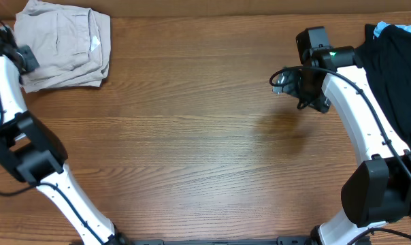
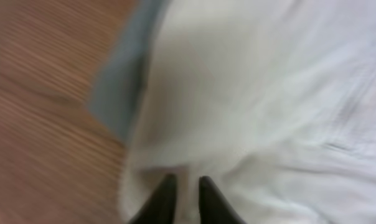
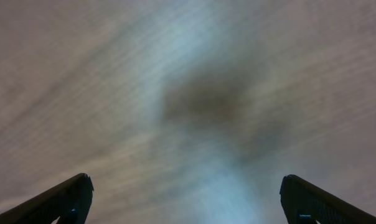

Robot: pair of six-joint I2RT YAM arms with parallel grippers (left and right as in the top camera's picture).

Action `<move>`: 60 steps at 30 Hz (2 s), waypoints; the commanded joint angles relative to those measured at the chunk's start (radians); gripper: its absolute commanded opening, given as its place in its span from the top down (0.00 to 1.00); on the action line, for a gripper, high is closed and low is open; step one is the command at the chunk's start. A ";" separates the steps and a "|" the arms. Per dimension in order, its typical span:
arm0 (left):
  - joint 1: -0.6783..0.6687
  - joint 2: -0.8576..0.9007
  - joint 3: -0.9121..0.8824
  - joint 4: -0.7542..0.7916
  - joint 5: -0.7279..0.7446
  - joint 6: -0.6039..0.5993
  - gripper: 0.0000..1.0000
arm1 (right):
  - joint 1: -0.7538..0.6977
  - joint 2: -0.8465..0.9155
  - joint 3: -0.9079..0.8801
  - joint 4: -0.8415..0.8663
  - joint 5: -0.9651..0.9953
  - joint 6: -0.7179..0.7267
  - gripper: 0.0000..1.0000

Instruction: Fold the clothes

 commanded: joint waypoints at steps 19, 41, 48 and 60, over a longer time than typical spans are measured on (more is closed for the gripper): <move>-0.272 -0.541 0.008 -0.415 0.412 -0.024 0.00 | 0.023 -0.447 0.027 -0.345 0.019 0.007 0.00; -0.315 -0.526 0.008 -0.416 0.408 -0.033 0.00 | 0.023 -0.875 0.027 -0.477 0.093 0.006 0.00; -0.315 -0.526 0.008 -0.415 0.408 -0.033 0.00 | 0.017 -0.883 0.027 -0.478 0.123 0.003 0.00; -0.315 -0.527 0.008 -0.415 0.408 -0.033 0.00 | -0.032 -1.191 -0.225 -0.137 0.137 -0.032 0.00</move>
